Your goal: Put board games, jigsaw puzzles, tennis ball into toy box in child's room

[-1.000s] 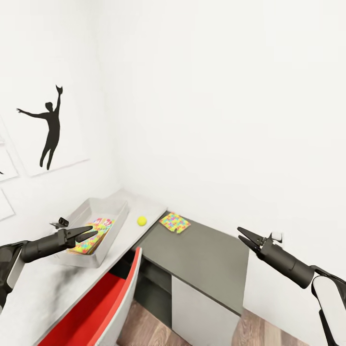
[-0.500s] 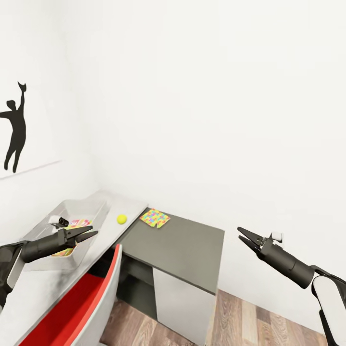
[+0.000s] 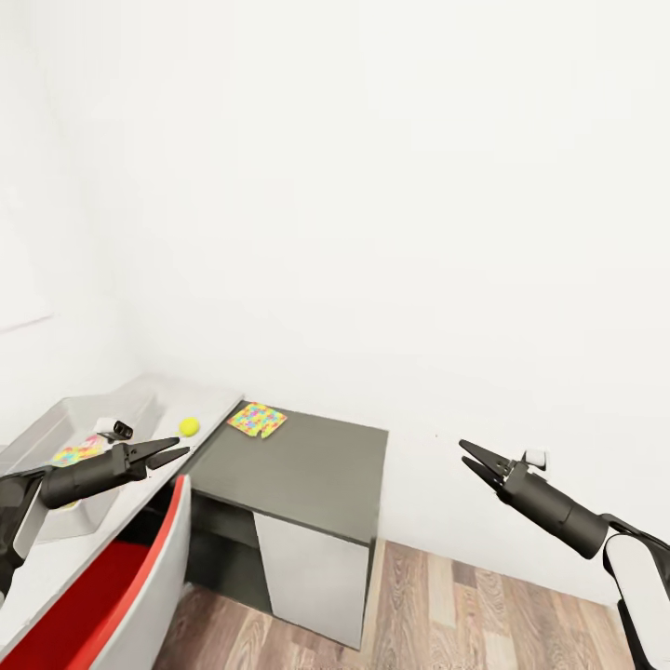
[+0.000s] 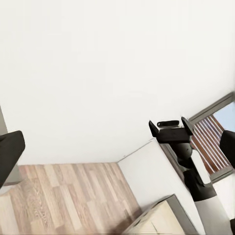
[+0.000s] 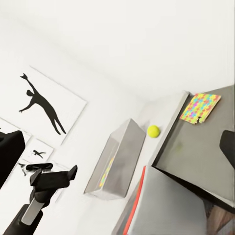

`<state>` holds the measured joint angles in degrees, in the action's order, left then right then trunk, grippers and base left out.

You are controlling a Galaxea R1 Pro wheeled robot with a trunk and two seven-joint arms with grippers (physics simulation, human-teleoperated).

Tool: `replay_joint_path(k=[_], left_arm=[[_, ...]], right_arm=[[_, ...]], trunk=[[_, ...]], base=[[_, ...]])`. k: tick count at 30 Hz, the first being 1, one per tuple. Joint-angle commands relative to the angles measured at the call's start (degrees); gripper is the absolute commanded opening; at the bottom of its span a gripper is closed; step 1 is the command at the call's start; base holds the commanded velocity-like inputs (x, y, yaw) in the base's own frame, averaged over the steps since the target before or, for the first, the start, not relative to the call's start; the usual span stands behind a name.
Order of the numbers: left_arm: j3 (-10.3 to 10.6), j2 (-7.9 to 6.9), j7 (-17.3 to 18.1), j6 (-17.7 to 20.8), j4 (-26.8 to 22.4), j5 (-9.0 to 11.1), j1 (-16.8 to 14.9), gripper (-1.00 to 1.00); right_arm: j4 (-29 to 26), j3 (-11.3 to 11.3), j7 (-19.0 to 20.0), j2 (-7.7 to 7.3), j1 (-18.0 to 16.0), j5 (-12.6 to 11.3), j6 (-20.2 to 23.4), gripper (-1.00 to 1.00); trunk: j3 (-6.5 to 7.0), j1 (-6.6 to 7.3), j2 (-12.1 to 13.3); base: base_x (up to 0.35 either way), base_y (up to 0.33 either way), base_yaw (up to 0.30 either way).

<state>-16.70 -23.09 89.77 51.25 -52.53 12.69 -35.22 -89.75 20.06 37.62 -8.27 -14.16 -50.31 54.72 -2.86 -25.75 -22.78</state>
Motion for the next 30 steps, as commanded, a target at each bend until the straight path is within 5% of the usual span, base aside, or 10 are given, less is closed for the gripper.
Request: replay_joint_path(k=[1, 21, 30], left_arm=[[0.0, -0.02, 0.2, 0.6, 0.0, 0.0, 0.0, 1.00], [-0.1, -0.02, 0.2, 0.6, 0.1, -1.6, 0.0, 1.00], [-0.1, -0.11, 0.2, 0.7, 0.1, -1.9, 0.0, 1.00]], right_arm=[[0.0, 0.1, 0.2, 0.01, -0.1, 0.1, 0.3, 1.00], [0.2, 0.2, 0.2, -0.06, -0.1, 0.1, 0.3, 1.00], [0.3, 0.2, 0.0, -0.03, -0.1, 0.1, -0.3, 1.00]], trunk=[[-0.16, -0.03, -0.1], [-0.64, -0.03, -0.1], [-0.86, -0.03, -0.1]], base=[[-0.085, -0.047, -0.267], [-0.010, -0.005, -0.267], [0.184, 0.112, -0.246]])
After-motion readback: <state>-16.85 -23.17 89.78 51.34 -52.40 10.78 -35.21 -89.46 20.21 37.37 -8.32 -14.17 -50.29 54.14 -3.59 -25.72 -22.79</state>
